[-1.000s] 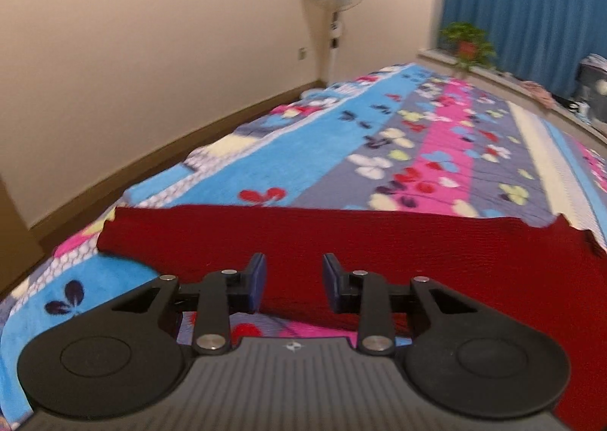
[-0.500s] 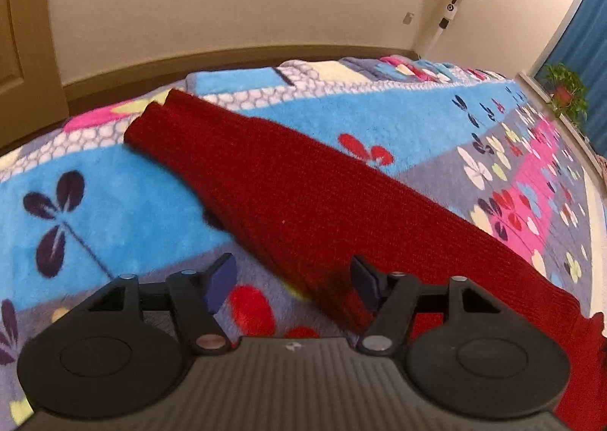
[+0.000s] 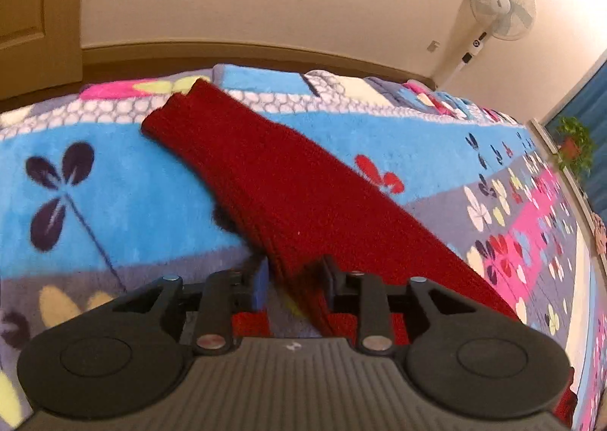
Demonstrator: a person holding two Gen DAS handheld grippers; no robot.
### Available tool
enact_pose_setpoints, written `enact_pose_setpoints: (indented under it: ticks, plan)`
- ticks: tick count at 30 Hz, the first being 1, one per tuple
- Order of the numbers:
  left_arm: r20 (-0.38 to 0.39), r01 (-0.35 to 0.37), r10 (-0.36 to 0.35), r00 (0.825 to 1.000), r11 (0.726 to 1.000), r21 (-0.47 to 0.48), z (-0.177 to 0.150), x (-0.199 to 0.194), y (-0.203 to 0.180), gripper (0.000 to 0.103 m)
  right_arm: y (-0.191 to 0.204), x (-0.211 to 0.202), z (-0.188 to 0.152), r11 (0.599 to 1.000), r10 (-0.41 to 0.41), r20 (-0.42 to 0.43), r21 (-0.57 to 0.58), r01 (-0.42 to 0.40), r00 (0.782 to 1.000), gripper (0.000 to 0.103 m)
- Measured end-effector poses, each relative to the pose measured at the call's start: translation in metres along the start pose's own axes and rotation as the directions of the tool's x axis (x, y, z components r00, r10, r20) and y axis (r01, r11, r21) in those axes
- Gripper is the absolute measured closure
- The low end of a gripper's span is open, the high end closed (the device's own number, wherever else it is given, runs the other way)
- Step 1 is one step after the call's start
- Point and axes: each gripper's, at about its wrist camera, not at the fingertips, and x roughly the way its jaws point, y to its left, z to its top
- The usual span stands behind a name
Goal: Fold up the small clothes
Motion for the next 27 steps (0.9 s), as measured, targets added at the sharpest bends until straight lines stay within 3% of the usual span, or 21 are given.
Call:
enact_pose_setpoints:
  ticks: [2,3,5,12,15,17,19,21,22,24,25,26,27]
  plan:
    - [0.005,0.003,-0.003,1.0,1.0,0.011,-0.001,0.0,-0.002,0.073,0.0,0.007,-0.002,1.0,0.013,-0.038,0.01,-0.012,0.999,0.064]
    - [0.009,-0.003,0.003,1.0,1.0,0.018,-0.001,0.0,-0.003,0.083,0.0,0.012,-0.003,1.0,0.022,-0.057,0.016,-0.022,0.998,0.064]
    - [0.031,-0.014,0.013,0.999,0.999,0.038,-0.002,-0.002,-0.006,0.09,0.002,0.016,-0.005,1.0,0.023,-0.061,0.009,-0.022,0.998,0.064]
    - [0.205,-0.042,0.004,0.979,0.983,0.179,-0.009,-0.029,-0.043,0.092,0.007,0.017,-0.004,1.0,0.012,-0.056,-0.001,-0.012,0.998,0.064]
    - [0.288,-0.025,-0.074,0.955,0.945,0.326,-0.028,-0.05,-0.08,0.093,0.009,0.016,-0.004,1.0,0.005,-0.053,-0.017,-0.006,0.999,0.064]
    - [0.309,0.038,-0.185,0.933,0.904,0.427,-0.049,-0.069,-0.11,0.094,0.011,0.016,-0.004,1.0,0.004,-0.05,-0.02,-0.005,0.999,0.065]
    - [0.292,0.128,-0.324,0.9,0.837,0.532,-0.075,-0.093,-0.142,0.094,0.012,0.015,-0.005,1.0,0.001,-0.047,-0.024,-0.002,0.999,0.065]
    - [0.228,0.246,-0.471,0.852,0.745,0.62,-0.104,-0.115,-0.169,0.094,0.015,0.015,-0.006,0.999,-0.006,-0.04,-0.039,0.004,0.999,0.065]
    - [0.166,0.315,-0.545,0.822,0.678,0.664,-0.119,-0.125,-0.181,0.094,0.016,0.015,-0.006,0.999,-0.009,-0.037,-0.047,0.008,0.999,0.065]
    - [-0.021,0.457,-0.673,0.74,0.479,0.75,-0.156,-0.147,-0.207,0.088,0.018,0.015,-0.006,0.998,-0.017,-0.029,-0.062,0.016,0.999,0.065]
    - [-0.107,0.505,-0.693,0.713,0.402,0.764,-0.17,-0.153,-0.216,0.082,0.018,0.015,-0.005,0.998,-0.02,-0.026,-0.066,0.018,0.999,0.065]
    - [-0.202,0.56,-0.704,0.681,0.323,0.763,-0.181,-0.158,-0.222,0.067,0.018,0.016,-0.005,0.997,-0.022,-0.023,-0.068,0.02,0.999,0.065]
    - [-0.223,0.587,-0.724,0.652,0.296,0.754,-0.186,-0.162,-0.22,0.065,0.019,0.016,-0.006,0.997,-0.025,-0.02,-0.07,0.023,0.999,0.065]
